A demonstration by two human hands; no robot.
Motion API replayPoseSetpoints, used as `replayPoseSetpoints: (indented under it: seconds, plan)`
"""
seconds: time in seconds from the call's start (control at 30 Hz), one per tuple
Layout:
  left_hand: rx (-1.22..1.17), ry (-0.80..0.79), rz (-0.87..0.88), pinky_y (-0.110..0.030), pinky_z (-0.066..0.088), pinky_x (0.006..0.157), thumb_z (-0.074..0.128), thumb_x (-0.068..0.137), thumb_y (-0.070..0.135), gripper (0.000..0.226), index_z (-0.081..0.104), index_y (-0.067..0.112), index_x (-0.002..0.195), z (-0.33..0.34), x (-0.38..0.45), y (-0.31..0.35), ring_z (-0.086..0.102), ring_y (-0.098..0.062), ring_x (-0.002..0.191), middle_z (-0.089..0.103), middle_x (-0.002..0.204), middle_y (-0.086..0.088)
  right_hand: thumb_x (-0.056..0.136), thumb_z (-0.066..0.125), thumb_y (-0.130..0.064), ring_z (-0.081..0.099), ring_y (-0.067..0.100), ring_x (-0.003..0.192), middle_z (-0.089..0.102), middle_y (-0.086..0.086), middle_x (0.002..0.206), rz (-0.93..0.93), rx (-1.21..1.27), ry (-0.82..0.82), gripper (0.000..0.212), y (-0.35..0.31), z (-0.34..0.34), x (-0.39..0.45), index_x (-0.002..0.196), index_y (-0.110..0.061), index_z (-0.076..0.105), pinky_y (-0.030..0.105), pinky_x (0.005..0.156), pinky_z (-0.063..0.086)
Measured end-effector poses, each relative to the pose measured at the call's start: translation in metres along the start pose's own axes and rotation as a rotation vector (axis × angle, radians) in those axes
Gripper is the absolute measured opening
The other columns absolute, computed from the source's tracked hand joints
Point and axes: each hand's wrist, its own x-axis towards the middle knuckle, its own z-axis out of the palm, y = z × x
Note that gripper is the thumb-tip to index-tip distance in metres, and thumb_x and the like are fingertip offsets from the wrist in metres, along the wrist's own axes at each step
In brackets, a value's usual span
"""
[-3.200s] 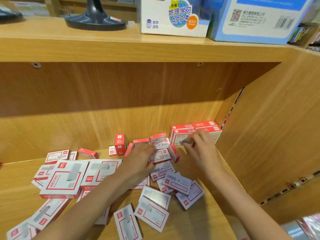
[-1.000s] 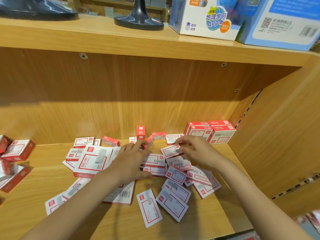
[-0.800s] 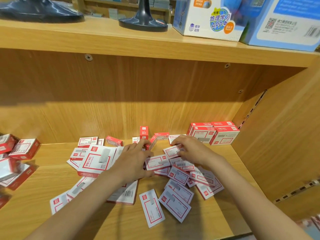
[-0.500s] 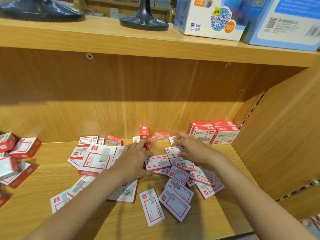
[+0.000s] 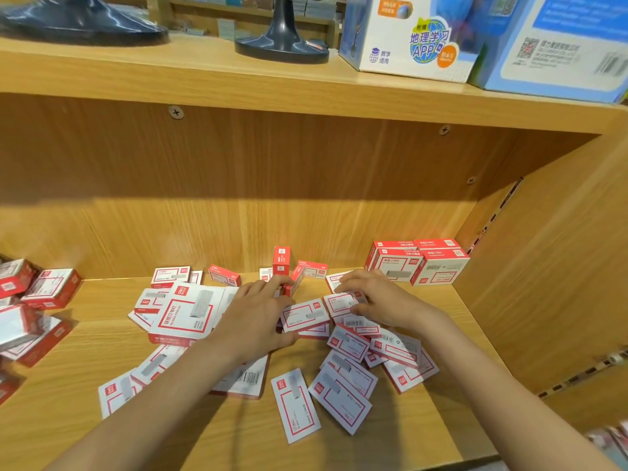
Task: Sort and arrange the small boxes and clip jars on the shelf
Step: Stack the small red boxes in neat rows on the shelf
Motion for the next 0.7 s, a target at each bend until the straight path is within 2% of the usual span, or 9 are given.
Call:
replayPoseSetpoints:
  seconds: [0.13,0.27,0.37,0.5,0.57,0.63,0.7]
  plan:
    - [-0.01,0.003,-0.022,-0.031,0.018,0.108,0.054,0.08,0.058,0.054,0.051,0.029,0.126,0.001,-0.002,-0.003,0.028,-0.014,0.127,0.022,0.144,0.012,0.085,0.064,-0.017,0.034,0.015,0.124,0.044,-0.006,0.134,-0.002,0.068,0.025,0.041,-0.001,0.001,0.003,0.125,-0.024,0.054,0.029,0.106,0.024]
    - [-0.025,-0.019,-0.013,-0.032,0.017,0.107,0.055,0.081,0.056,0.053,0.051,0.028,0.125,0.0,-0.002,-0.005,0.027,-0.014,0.125,0.022,0.144,0.012,0.083,0.066,-0.028,0.022,0.019,0.135,0.031,-0.003,0.146,0.083,0.096,-0.002,0.06,0.0,-0.002,0.011,0.137,-0.025,0.04,0.04,0.112,0.023]
    - [-0.026,-0.015,-0.01,-0.032,0.018,0.106,0.057,0.08,0.055,0.052,0.052,0.028,0.124,0.001,-0.002,-0.006,0.028,-0.015,0.124,0.022,0.143,0.011,0.082,0.067,-0.031,0.028,0.019,0.131,0.037,-0.001,0.141,0.091,0.039,-0.062,0.067,0.002,-0.004,0.018,0.139,-0.021,0.035,0.038,0.109,0.027]
    - [-0.047,0.004,-0.006,-0.032,0.019,0.107,0.058,0.078,0.058,0.057,0.053,0.028,0.125,0.0,0.0,-0.004,0.027,-0.015,0.126,0.026,0.143,0.01,0.084,0.065,-0.028,0.038,0.016,0.118,0.043,-0.002,0.126,0.083,0.045,-0.039,0.048,0.006,-0.007,0.021,0.128,-0.02,0.046,0.031,0.098,0.033]
    - [-0.098,0.103,-0.01,-0.03,0.021,0.104,0.052,0.077,0.063,0.061,0.054,0.025,0.125,-0.001,0.004,0.0,0.03,-0.015,0.126,0.035,0.139,0.008,0.087,0.06,-0.023,0.043,0.018,0.116,0.047,-0.001,0.121,0.065,-0.005,-0.024,0.04,0.006,-0.008,0.023,0.125,-0.02,0.048,0.03,0.094,0.035]
    - [-0.121,0.206,-0.01,-0.028,0.024,0.099,0.051,0.085,0.054,0.05,0.055,0.021,0.123,-0.003,0.013,0.007,0.037,-0.016,0.12,0.044,0.131,0.005,0.088,0.058,-0.019,0.042,0.02,0.117,0.05,0.002,0.124,0.072,-0.056,-0.043,0.039,0.006,-0.008,0.025,0.125,-0.022,0.046,0.034,0.094,0.036]
    - [-0.076,0.192,-0.005,-0.027,0.026,0.095,0.047,0.091,0.044,0.04,0.057,0.021,0.122,-0.004,0.028,0.016,0.041,-0.016,0.114,0.049,0.125,0.004,0.087,0.058,-0.018,0.04,0.022,0.118,0.05,0.003,0.125,0.087,-0.09,-0.053,0.041,0.004,-0.009,0.026,0.125,-0.022,0.045,0.035,0.094,0.035]
